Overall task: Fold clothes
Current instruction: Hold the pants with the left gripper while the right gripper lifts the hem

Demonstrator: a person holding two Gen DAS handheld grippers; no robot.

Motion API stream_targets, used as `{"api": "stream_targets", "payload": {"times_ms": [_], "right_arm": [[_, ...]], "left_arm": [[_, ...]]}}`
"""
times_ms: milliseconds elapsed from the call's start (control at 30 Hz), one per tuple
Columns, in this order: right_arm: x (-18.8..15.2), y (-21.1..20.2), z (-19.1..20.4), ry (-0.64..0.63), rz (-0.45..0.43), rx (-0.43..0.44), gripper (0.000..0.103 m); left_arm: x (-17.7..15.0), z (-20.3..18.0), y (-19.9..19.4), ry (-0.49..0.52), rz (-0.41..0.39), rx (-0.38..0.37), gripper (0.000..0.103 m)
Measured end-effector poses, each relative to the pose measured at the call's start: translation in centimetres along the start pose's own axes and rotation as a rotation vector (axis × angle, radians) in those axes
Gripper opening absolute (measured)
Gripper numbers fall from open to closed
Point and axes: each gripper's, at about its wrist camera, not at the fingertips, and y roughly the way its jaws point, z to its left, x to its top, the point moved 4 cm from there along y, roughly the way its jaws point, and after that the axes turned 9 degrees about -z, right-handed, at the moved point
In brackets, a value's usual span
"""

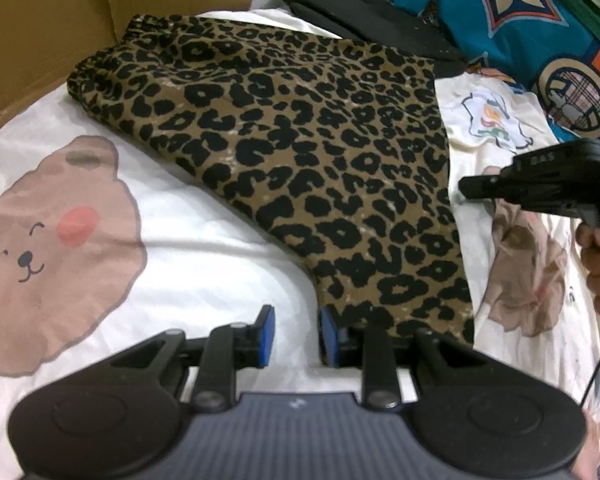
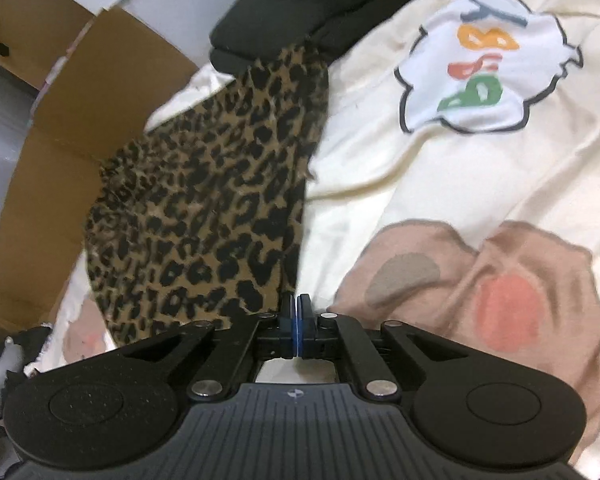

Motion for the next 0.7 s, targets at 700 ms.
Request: {"api": "stream_targets", "payload": {"times_ms": [700], "right_arm": [[-7.8, -0.7, 8.0, -0.348, 0.154, 0.156, 0.006]], "left_arm": [[-0.4, -3.9, 1.1, 0.030, 0.051, -0.102, 0.015]]}}
